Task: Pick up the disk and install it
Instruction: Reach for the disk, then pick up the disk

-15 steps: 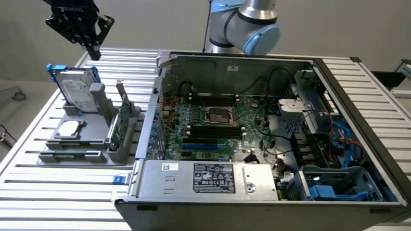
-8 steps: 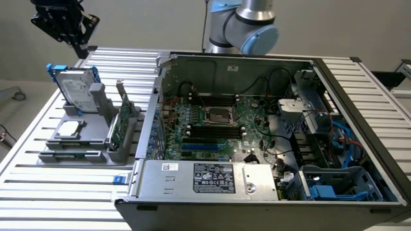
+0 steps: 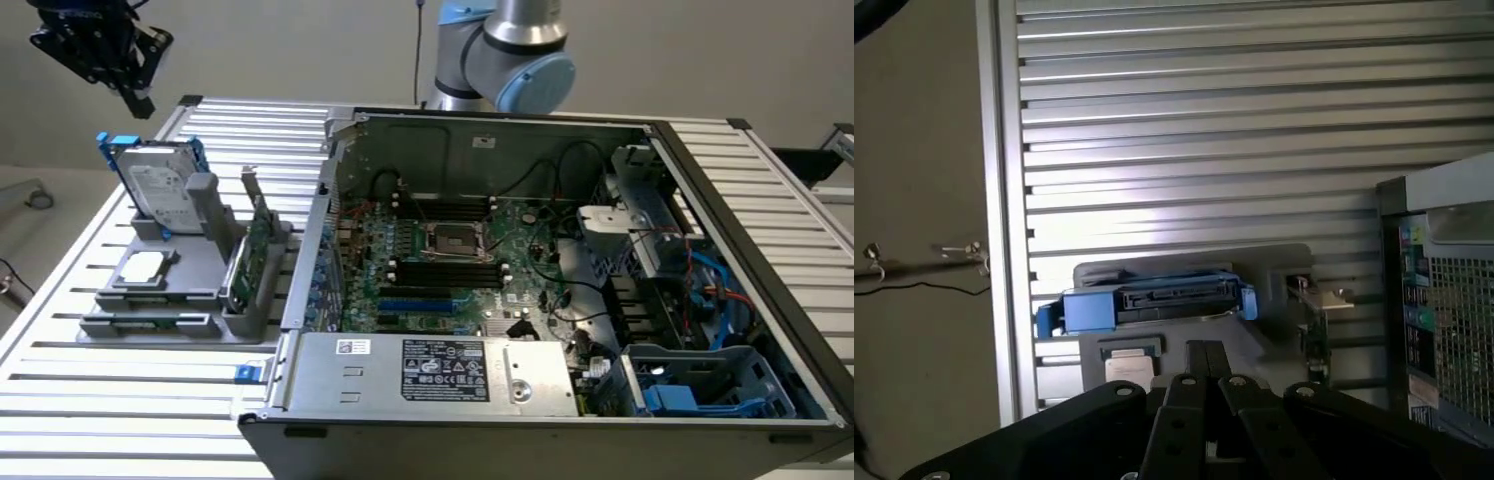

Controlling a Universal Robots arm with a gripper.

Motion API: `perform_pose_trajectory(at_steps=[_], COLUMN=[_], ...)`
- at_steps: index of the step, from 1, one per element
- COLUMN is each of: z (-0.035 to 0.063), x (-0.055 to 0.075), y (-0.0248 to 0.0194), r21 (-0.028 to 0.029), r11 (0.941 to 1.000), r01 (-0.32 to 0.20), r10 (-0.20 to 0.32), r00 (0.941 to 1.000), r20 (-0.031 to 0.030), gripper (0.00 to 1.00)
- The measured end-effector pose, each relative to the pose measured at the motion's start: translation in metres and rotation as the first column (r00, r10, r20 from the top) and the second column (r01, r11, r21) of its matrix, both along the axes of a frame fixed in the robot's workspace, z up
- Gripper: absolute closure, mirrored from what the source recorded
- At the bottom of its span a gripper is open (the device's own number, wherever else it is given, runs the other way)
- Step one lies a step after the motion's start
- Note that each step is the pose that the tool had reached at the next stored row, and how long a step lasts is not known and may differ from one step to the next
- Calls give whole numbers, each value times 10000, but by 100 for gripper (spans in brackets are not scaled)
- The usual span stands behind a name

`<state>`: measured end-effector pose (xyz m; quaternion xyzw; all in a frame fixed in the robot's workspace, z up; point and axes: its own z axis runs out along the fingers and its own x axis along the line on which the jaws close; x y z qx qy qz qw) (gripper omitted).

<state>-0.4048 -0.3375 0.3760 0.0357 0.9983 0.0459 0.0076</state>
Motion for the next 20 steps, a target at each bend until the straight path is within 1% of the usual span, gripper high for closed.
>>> perform_pose_trajectory(at_steps=[1, 3, 5, 9, 10, 11, 20], z=[-3, -10, -16, -23, -24, -24, -25], x=[-42, -126, -182, -193, -194, -195, -195], y=[10, 29, 51, 81, 90, 99, 107], r21=[7, 55, 136, 328, 369, 398, 400], r11=[10000, 10000, 9999, 9995, 9993, 9992, 9992], r01=[0, -2, 0, -34, -46, -61, -72], r10=[0, 2, 0, 34, 46, 61, 72], r00=[10000, 10000, 10000, 10000, 10000, 10000, 10000], r20=[0, 0, -1, 0, 1, -1, -1], gripper=[89, 89, 89, 89, 89, 89, 89])
